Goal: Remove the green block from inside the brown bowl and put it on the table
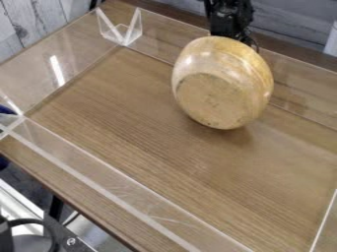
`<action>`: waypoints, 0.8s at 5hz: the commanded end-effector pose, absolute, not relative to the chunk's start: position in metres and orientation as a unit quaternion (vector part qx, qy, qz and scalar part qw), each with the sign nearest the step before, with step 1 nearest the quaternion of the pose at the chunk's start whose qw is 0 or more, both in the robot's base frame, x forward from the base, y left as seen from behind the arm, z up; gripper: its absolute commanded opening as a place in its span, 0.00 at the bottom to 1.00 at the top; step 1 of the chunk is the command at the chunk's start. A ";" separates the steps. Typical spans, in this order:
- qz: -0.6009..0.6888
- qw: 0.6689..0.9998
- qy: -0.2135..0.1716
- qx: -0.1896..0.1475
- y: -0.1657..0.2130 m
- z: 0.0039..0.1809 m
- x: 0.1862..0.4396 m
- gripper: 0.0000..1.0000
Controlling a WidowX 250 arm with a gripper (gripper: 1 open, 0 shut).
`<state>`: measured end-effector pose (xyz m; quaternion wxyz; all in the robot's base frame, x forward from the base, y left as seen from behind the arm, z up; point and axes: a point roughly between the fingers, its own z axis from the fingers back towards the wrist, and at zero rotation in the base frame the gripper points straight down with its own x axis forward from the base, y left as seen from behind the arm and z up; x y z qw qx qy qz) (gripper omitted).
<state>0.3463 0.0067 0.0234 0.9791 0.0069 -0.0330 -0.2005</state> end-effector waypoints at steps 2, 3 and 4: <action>-0.205 0.979 -0.020 0.010 0.005 0.021 0.349 0.00; -0.204 0.979 -0.013 0.009 0.006 0.020 0.350 0.00; -0.205 0.979 -0.005 0.009 0.007 0.018 0.351 0.00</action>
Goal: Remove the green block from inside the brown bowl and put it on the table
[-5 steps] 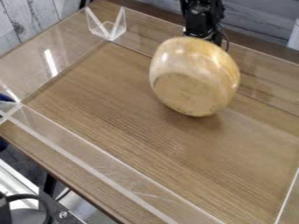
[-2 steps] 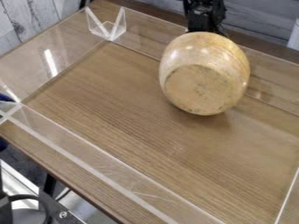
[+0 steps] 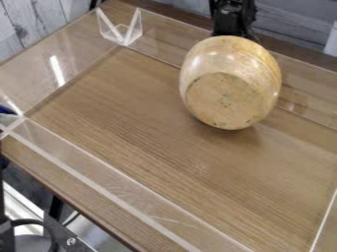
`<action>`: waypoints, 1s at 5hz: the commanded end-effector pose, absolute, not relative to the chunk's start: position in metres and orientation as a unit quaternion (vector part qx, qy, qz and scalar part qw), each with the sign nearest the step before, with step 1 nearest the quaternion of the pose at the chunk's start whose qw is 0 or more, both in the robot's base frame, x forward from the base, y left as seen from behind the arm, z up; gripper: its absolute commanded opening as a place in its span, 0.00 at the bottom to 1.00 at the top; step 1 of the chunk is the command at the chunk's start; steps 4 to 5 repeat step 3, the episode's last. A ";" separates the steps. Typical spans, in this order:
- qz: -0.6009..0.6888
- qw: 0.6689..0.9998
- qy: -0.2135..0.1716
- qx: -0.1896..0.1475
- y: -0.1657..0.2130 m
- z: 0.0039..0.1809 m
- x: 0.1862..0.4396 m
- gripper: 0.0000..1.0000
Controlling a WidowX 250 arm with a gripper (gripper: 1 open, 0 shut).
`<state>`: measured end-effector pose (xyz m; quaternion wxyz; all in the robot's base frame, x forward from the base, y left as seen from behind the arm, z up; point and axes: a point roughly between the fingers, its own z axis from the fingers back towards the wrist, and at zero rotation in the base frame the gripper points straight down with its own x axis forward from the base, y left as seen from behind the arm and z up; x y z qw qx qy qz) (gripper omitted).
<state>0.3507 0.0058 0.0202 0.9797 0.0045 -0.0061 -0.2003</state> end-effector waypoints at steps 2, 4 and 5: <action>-0.206 0.979 0.012 0.009 0.008 0.017 0.351 0.00; -0.206 0.978 0.021 0.010 0.009 0.016 0.351 0.00; -0.206 0.978 0.021 0.010 0.009 0.016 0.351 0.00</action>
